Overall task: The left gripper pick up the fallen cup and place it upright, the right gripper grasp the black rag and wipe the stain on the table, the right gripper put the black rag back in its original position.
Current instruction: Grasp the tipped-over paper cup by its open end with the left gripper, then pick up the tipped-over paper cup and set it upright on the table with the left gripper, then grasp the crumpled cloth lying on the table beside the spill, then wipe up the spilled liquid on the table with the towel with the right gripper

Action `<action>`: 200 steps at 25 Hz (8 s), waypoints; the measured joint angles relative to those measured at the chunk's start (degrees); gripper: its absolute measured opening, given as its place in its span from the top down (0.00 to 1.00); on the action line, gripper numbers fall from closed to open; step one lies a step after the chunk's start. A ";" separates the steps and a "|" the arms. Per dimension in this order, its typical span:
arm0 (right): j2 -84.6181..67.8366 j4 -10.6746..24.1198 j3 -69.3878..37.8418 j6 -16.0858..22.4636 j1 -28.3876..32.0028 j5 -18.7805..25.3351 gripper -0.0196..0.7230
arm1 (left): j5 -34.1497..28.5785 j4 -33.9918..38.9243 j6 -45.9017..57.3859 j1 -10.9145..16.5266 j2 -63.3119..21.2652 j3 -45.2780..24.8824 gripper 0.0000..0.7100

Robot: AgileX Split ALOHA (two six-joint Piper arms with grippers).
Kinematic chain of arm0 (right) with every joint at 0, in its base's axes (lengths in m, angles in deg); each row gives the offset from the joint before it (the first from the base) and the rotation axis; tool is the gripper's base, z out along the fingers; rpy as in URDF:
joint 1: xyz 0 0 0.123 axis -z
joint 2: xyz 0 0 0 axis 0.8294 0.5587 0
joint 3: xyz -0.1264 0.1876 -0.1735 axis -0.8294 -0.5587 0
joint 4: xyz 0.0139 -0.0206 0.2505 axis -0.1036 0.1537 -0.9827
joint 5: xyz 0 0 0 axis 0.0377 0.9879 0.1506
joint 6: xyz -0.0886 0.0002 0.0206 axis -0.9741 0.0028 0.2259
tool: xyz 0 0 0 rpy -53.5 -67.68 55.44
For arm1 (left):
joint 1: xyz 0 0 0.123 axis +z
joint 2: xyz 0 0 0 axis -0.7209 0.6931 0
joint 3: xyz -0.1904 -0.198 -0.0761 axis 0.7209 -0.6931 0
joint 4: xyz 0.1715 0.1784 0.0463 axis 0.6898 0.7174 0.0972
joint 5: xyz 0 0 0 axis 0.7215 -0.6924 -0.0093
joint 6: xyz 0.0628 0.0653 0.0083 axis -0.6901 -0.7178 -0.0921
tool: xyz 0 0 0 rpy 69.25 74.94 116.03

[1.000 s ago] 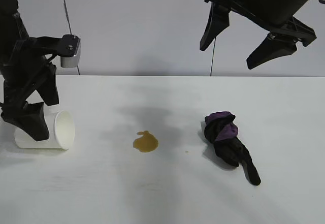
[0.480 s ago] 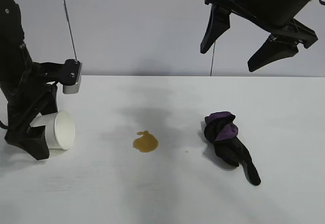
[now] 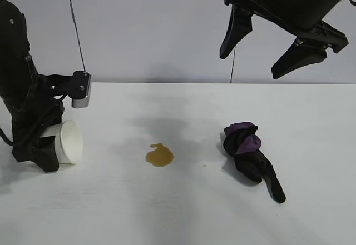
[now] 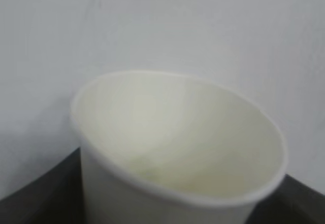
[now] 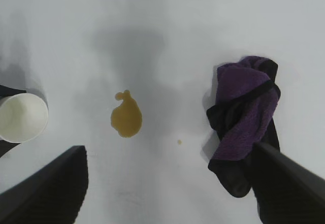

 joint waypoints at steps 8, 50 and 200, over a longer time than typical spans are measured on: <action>0.00 0.00 0.00 0.00 0.00 0.00 0.16 | -1.55 -9.43 -6.47 0.45 -3.50 0.00 0.36; 0.00 1.38 0.00 0.00 0.00 -0.16 0.16 | -27.41 -88.12 -86.85 20.74 9.73 -21.30 0.36; 37.22 10.19 22.62 9.28 -16.13 -5.95 0.89 | -12.63 -22.13 66.19 3.97 -16.40 4.61 0.02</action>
